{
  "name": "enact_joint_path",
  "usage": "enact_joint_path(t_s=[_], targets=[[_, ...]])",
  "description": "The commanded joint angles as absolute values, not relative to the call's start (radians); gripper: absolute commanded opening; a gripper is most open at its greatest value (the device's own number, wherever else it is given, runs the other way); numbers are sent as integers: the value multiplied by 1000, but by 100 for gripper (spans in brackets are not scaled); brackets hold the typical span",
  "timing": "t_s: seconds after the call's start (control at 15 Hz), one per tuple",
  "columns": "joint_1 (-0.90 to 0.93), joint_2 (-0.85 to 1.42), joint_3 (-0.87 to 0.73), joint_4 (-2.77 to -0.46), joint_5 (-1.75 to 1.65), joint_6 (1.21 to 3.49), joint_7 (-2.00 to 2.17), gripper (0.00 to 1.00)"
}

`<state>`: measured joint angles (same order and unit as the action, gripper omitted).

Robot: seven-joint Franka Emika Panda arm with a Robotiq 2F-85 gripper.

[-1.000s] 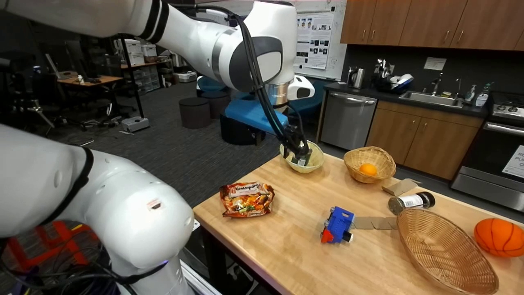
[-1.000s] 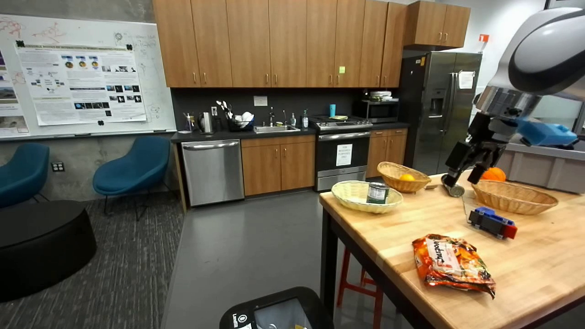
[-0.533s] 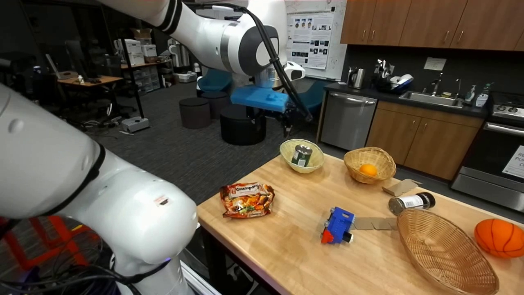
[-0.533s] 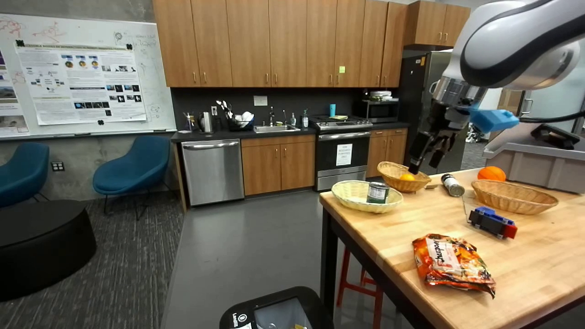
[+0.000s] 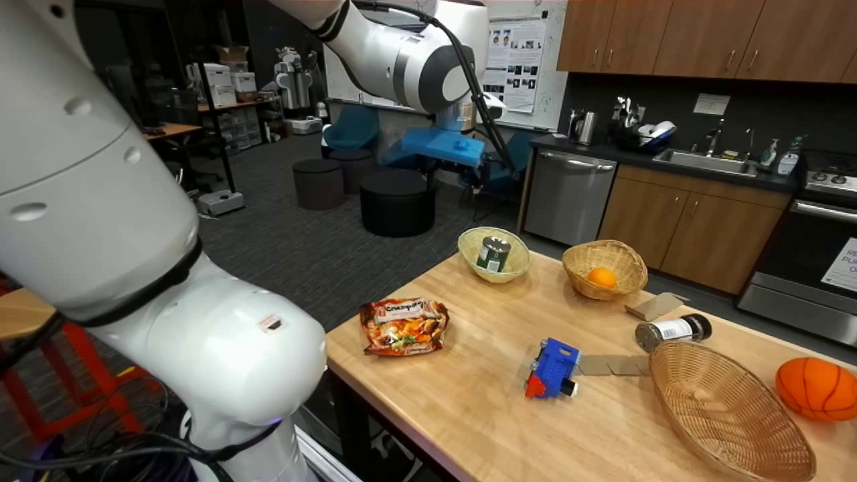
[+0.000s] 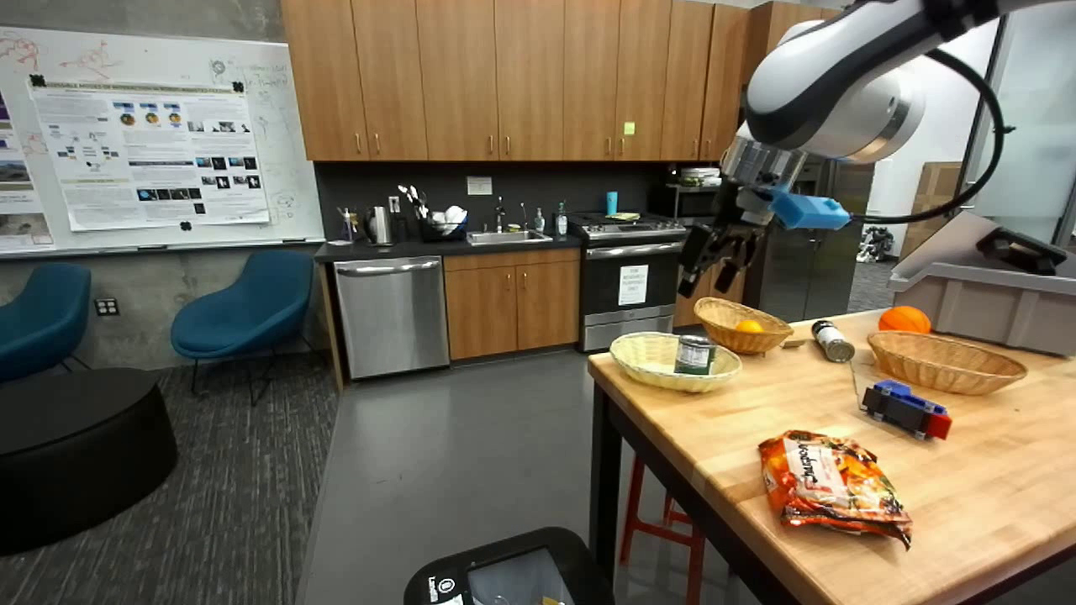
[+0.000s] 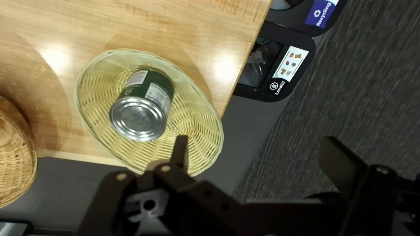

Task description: Remove the can from the small basket

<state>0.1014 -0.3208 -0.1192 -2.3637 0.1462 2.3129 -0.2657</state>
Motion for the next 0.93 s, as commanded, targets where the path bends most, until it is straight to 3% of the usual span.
enact_joint_path(t_s=[0.0, 0.87], targets=[[68, -202, -128, -2270, 158, 2293, -313, 100], [-27, 7, -97, -2114, 107, 2269, -339, 100]])
